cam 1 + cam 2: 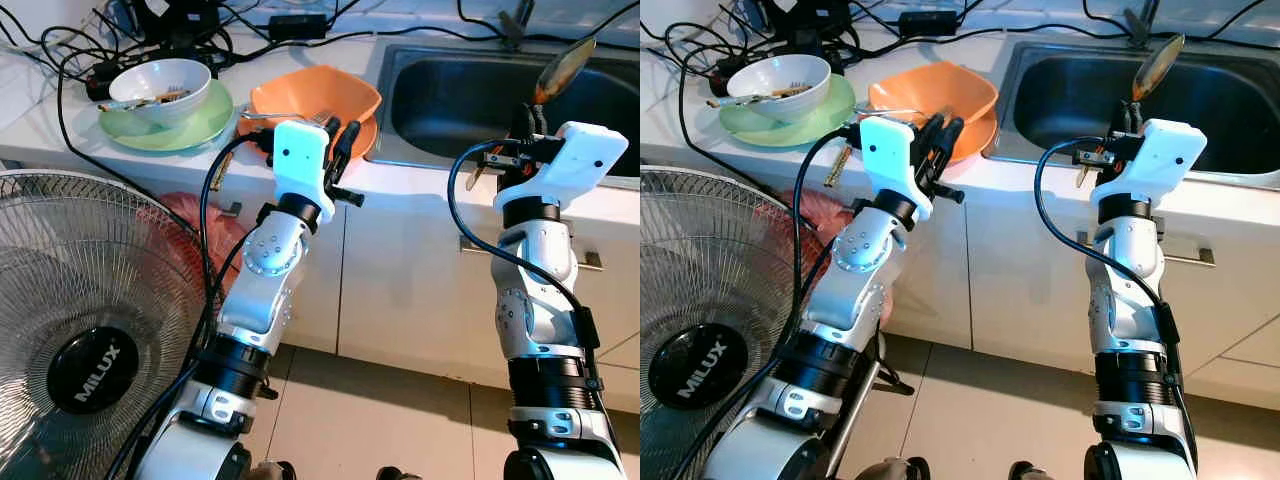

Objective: Kitchen organization

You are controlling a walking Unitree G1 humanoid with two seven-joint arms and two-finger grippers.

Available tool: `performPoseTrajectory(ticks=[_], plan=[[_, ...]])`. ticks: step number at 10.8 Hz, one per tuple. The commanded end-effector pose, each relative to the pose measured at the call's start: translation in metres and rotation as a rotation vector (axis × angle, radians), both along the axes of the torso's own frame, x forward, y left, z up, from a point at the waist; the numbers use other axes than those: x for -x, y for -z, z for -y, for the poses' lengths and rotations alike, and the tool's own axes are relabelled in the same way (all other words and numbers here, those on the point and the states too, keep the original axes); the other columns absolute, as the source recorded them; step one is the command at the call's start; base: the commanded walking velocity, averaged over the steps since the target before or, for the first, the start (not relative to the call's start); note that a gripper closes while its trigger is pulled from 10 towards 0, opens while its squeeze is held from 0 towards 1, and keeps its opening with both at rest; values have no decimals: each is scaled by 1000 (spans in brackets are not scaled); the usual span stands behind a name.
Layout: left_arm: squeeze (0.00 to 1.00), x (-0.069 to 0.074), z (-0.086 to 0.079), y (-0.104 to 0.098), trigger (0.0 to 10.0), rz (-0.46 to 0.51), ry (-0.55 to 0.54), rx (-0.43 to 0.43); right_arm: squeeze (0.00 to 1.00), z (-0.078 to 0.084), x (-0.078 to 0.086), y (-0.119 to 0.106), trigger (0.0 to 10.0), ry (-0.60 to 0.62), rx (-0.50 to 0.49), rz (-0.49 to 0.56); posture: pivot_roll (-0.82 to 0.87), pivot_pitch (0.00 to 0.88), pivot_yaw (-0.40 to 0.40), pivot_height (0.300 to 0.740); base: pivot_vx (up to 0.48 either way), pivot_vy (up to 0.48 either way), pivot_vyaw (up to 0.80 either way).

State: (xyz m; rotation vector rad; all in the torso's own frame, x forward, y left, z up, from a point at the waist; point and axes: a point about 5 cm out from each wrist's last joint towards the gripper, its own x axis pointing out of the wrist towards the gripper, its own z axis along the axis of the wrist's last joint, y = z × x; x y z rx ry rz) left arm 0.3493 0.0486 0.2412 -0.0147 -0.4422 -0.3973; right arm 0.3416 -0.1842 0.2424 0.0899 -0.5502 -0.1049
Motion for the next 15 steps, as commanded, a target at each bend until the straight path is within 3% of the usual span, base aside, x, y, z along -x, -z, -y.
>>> performPoseTrajectory(ticks=[1, 3, 9, 15], plan=[[0, -1, 1, -3, 10000, 19, -13, -5, 0, 0, -1, 2, 10000, 4, 12, -19, 33, 127, 60, 740, 0, 0, 0], [0, -1, 1, -2, 10000, 19, -20, -1, 0, -1, -3, 4, 10000, -7, -1, -33, 35, 130, 60, 740, 0, -122, -800], [0, -2, 0, 0, 10000, 18, -46, 11, 0, -11, -4, 6, 10000, -58, -16, -37, 41, 150, 52, 740, 0, 0, 0], [0, -4, -4, 2, 10000, -1, -71, 25, 0, -15, -6, 7, 10000, -80, -20, -47, 43, 156, 48, 740, 264, -373, 0]])
